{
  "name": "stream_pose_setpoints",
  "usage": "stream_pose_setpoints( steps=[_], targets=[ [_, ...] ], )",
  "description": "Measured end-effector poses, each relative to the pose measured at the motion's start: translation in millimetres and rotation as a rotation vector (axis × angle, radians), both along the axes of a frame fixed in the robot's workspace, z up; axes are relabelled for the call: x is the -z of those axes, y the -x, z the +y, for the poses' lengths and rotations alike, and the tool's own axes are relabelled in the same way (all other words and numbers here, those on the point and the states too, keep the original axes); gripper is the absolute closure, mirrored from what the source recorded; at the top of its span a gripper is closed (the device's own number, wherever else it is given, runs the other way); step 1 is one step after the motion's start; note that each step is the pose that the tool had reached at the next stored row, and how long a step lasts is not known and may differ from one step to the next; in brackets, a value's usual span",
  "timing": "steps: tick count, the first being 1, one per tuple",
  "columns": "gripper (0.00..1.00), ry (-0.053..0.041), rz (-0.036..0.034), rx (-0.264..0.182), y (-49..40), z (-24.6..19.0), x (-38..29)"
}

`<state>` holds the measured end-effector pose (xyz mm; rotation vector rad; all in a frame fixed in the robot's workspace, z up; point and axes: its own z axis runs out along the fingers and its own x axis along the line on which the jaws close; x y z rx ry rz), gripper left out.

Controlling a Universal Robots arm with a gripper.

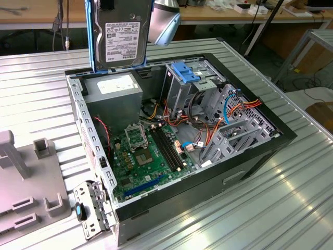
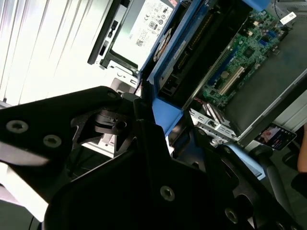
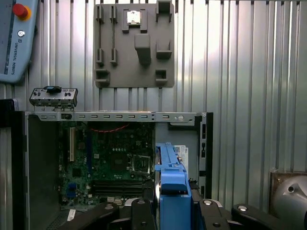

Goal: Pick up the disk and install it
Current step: 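Pick up the disk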

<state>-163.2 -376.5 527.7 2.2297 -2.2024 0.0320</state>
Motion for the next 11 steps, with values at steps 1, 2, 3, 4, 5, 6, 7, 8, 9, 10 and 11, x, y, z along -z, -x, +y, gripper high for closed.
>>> stream_pose_setpoints(
  steps=[1, 2, 3, 4, 5, 6, 7, 8, 9, 10, 11],
  targets=[
    [0.64, 0.0, 0.0, 0.0, -3.4, 0.0, 0.2],
    [0.64, -0.0001, 0.0, 0.0, -5.3, 0.0, 0.3],
    [0.64, 0.0, 0.0, 0.0, -5.5, 0.0, 0.4],
    [0.64, 0.0, 0.0, 0.0, -5.5, 0.0, 0.4],
    [0.64, 0.0, 0.0, 0.0, -5.6, 0.0, 0.4],
    [0.64, 0.0, 0.0, 0.0, -5.6, 0.0, 0.4],
    [0.64, 0.0, 0.0, 0.0, -5.6, 0.0, 0.4],
    [0.64, 0.0, 0.0, 0.0, -5.6, 0.0, 0.4],
    [0.64, 0.0, 0.0, 0.0, -5.6, 0.0, 0.4],
    [0.64, 0.0, 0.0, 0.0, -5.6, 0.0, 0.5],
    [0.64, -0.0001, 0.0, 0.0, -5.6, 0.0, 0.5]
  ],
)
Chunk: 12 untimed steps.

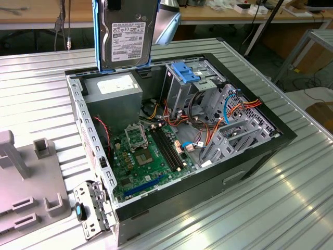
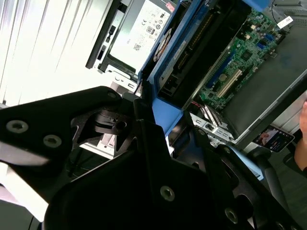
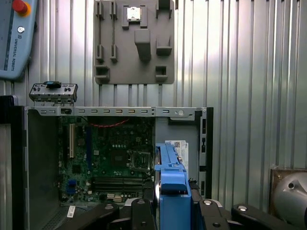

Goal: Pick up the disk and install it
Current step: 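Pick up the disk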

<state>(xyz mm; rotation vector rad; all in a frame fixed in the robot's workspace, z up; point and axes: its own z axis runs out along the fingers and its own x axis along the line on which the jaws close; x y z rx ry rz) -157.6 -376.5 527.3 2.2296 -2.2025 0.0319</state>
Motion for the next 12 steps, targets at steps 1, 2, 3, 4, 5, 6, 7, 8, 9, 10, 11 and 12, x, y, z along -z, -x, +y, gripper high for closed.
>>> stream_pose_setpoints(
  steps=[1, 2, 3, 4, 5, 6, 7, 8, 9, 10, 11, 12],
  targets=[
    [0.64, 0.0001, 0.0, 0.0, 0.0, 0.0, 0.0],
    [0.64, 0.0001, 0.0001, 0.0, 0.0, 0.0, 0.0],
    [0.64, 0.0001, 0.0, 0.0, 0.0, 0.0, 0.0],
    [0.64, 0.0, 0.0, 0.0, -0.1, -0.2, 0.0],
    [0.64, 0.0001, 0.0, 0.0, -0.1, -1.3, 0.0],
    [0.64, 0.0001, 0.0, 0.0, -0.1, -3.1, 0.0],
    [0.64, 0.0001, 0.0, 0.0, -0.2, -5.6, 0.0],
    [0.64, 0.0, 0.0, 0.0, -0.2, -7.5, 0.0],
    [0.64, 0.0, 0.0, 0.0, -0.2, -10.7, 0.0],
    [0.64, 0.0001, 0.0, 0.0, -0.3, -12.6, 0.0],
    [0.64, 0.0, -0.0001, 0.0, -0.3, -14.7, 0.1],
    [0.64, 0.0001, 0.0, 0.0, -0.5, -16.7, 0.1]
  ],
)
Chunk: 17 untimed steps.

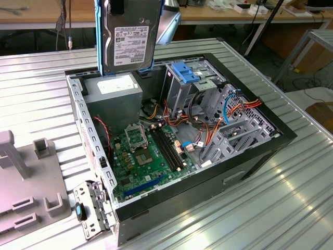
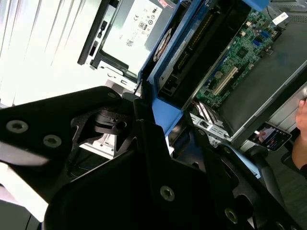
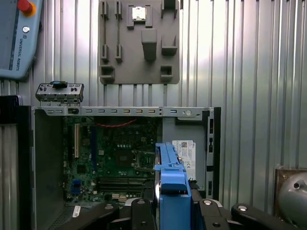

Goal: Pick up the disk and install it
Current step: 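Pick up the disk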

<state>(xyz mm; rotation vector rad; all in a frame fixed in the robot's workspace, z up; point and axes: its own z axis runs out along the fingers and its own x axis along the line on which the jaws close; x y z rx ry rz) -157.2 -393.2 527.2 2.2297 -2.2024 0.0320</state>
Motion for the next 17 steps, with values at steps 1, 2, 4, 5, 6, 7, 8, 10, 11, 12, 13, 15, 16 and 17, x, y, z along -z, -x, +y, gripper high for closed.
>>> stream_pose_setpoints(
  steps=[1, 2, 4, 5, 6, 7, 8, 10, 11, 12, 13, 15, 16, 17],
  targets=[
    [0.64, 0.0, 0.0001, 0.0, -0.1, -2.1, 0.0],
    [0.64, 0.0, 0.0, 0.0, -0.2, -4.2, 0.1],
    [0.64, -0.0001, 0.0, 0.0, -0.4, -8.5, 0.2],
    [0.64, -0.0001, 0.0, 0.0, -0.6, -10.8, 0.3],
    [0.64, 0.0, 0.0, 0.0, -1.0, -13.7, 0.4],
    [0.64, 0.0, 0.0, 0.0, -1.3, -16.1, 0.5],
    [0.64, 0.0, 0.0, 0.0, -1.7, -18.3, 0.6],
    [0.64, 0.0, 0.0, 0.0, -3.2, -22.0, 1.1],
    [0.64, -0.0002, -0.0001, 0.0, -4.4, -23.2, 1.5],
    [0.64, -0.0002, -0.0001, 0.0, -6.2, -23.9, 1.8],
    [0.64, 0.0, 0.0001, 0.0, -9.4, -24.9, 2.3],
    [0.64, -0.0002, 0.0, 0.0, -14.9, -26.4, 3.2],
    [0.64, 0.0, 0.0001, 0.0, -18.4, -28.1, 3.7],
    [0.64, 0.0002, 0.0002, 0.0, -19.7, -29.5, 3.9]
  ],
)
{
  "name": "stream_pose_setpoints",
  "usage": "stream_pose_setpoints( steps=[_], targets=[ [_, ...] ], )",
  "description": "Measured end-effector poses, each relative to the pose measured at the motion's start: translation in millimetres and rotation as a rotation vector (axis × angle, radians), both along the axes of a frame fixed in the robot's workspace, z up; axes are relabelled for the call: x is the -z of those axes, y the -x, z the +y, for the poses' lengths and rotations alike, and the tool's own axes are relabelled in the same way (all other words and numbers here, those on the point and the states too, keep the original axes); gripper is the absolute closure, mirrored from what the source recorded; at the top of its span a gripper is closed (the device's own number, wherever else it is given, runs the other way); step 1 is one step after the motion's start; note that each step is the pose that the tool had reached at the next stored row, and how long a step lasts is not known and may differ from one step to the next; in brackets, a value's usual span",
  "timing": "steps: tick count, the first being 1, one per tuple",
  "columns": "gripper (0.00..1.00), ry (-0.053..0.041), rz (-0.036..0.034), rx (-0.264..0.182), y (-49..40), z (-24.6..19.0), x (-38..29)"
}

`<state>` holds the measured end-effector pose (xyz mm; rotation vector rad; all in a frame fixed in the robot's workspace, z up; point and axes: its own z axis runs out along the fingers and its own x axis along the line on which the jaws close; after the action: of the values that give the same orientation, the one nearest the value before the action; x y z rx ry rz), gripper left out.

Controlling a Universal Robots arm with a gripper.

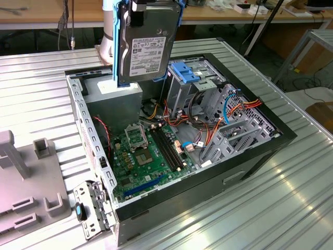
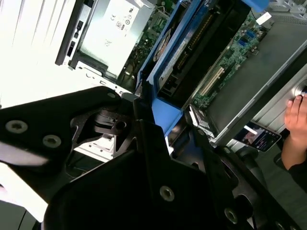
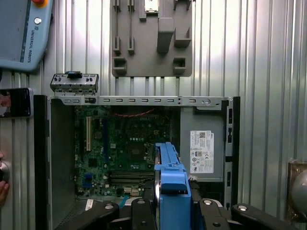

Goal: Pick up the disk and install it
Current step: 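Pick up the disk, then insert the disk into the insertion slot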

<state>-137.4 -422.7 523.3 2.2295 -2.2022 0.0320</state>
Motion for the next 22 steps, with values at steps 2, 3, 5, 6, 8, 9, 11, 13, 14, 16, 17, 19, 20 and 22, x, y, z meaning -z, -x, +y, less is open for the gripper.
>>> stream_pose_setpoints(
  steps=[2, 3, 5, 6, 8, 9, 11, 13, 14, 16, 17, 19, 20, 22],
  targets=[
    [0.64, -0.0002, -0.0001, 0.0, -2.0, -7.1, 1.0],
    [0.64, -0.0002, -0.0001, 0.0, -2.4, -10.7, 1.4],
    [0.64, -0.0001, -0.0001, 0.0, -3.0, -25.0, 3.1],
    [0.64, -0.0002, -0.0002, 0.0, -4.1, -34.3, 4.8],
    [0.64, -0.0002, -0.0001, 0.0, -4.1, -34.6, 4.8],
    [0.64, -0.0002, -0.0002, 0.0, -4.1, -35.0, 4.8],
    [0.64, -0.0002, -0.0002, 0.0, -4.1, -35.2, 4.8],
    [0.64, -0.0002, -0.0002, 0.0, -4.1, -35.2, 4.8],
    [0.64, -0.0002, -0.0002, 0.0, -4.1, -35.3, 4.8],
    [0.64, -0.0003, -0.0002, 0.0, -4.1, -35.3, 4.8],
    [0.64, -0.0002, -0.0002, 0.0, -4.1, -35.3, 4.8],
    [0.64, -0.0002, -0.0002, 0.0, -4.4, -35.4, 4.8],
    [0.64, -0.0003, -0.0002, 0.0, -4.9, -35.4, 4.8],
    [0.64, -0.0002, -0.0002, 0.0, -7.2, -35.3, 4.8]
  ],
)
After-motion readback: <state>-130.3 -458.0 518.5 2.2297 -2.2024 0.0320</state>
